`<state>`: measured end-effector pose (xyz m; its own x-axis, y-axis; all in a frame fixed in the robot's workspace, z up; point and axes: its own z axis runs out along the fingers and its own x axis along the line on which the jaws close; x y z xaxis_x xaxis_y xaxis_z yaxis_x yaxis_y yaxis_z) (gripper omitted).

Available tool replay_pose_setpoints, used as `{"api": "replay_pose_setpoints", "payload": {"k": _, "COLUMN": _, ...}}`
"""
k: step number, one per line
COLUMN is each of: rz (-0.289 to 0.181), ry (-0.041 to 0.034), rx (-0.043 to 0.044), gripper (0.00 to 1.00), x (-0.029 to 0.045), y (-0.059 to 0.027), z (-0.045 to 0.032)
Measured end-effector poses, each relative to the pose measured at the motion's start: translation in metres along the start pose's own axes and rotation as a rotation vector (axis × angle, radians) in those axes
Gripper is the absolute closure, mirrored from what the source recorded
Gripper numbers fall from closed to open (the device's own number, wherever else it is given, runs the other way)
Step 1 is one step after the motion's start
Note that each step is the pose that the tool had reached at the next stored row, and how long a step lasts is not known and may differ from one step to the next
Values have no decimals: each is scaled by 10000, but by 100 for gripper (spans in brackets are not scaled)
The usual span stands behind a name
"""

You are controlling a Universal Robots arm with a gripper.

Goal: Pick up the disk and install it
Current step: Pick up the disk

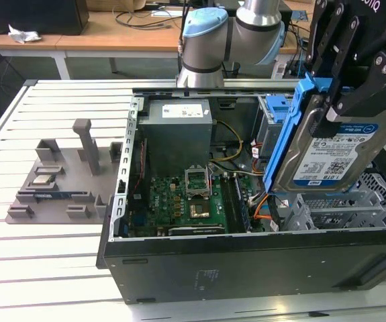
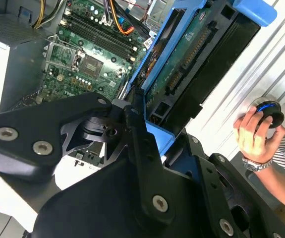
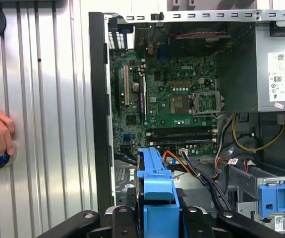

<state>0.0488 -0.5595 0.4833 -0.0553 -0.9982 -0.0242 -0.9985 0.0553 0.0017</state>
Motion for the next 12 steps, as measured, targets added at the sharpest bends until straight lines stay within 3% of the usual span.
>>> {"api": "replay_pose_setpoints", "payload": {"k": 9, "rz": 0, "ry": 0, "rx": 0, "gripper": 63, "x": 83, "y": -10, "z": 9}}
{"api": "replay_pose_setpoints", "payload": {"k": 12, "rz": -1, "ry": 0, "rx": 0, "gripper": 63, "x": 157, "y": -19, "z": 16}}
